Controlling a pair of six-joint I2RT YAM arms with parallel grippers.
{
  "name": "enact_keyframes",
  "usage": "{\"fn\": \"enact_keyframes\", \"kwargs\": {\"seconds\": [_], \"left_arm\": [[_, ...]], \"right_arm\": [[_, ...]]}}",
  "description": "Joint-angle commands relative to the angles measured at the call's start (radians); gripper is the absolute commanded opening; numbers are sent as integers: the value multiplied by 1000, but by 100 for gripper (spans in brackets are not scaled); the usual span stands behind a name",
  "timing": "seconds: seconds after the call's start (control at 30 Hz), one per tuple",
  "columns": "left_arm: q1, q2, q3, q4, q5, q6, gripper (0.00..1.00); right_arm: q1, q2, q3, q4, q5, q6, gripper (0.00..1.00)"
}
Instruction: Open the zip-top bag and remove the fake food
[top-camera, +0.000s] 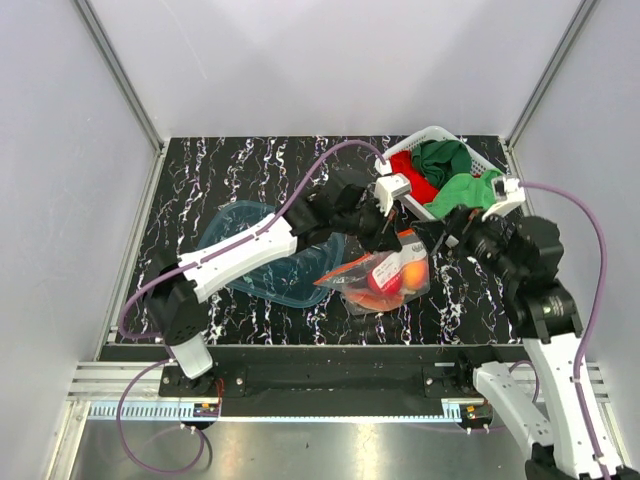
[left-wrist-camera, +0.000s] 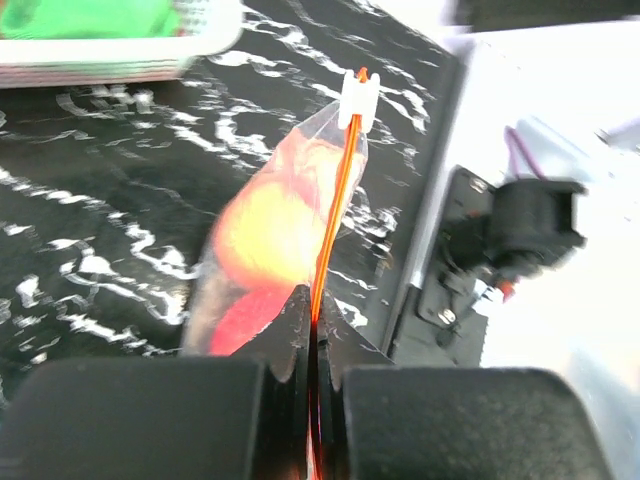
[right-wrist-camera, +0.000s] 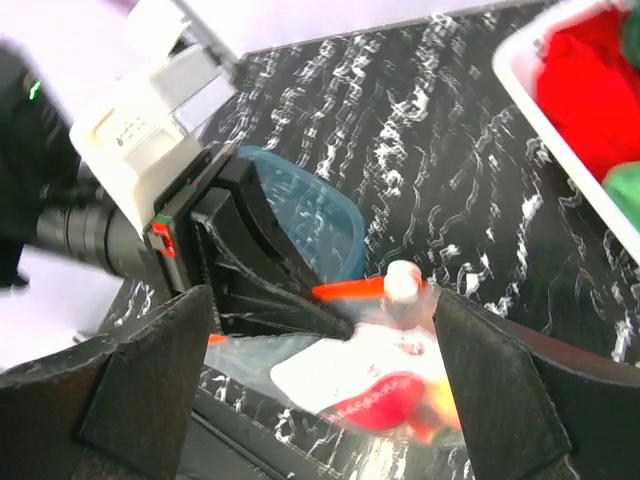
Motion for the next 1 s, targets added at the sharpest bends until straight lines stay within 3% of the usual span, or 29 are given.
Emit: {"fn": "enact_keyframes", "kwargs": {"seconds": [0.0,0.33,0.67,0.97], "left_arm": [[8,-85,-25,105,227,52,0],[75,-167,-85,121,419,98,0],[85,-167,-74,121,462,97,0],[85,-194,-90,122,485,103,0]], "right_arm": [[4,-86,-133,235,-139,-84,100],[5,-231,-351,445,-310,-30,98],[5,-266,-462,652,-420,62,74],[5,-225,-477,702,-452,82,40]]}}
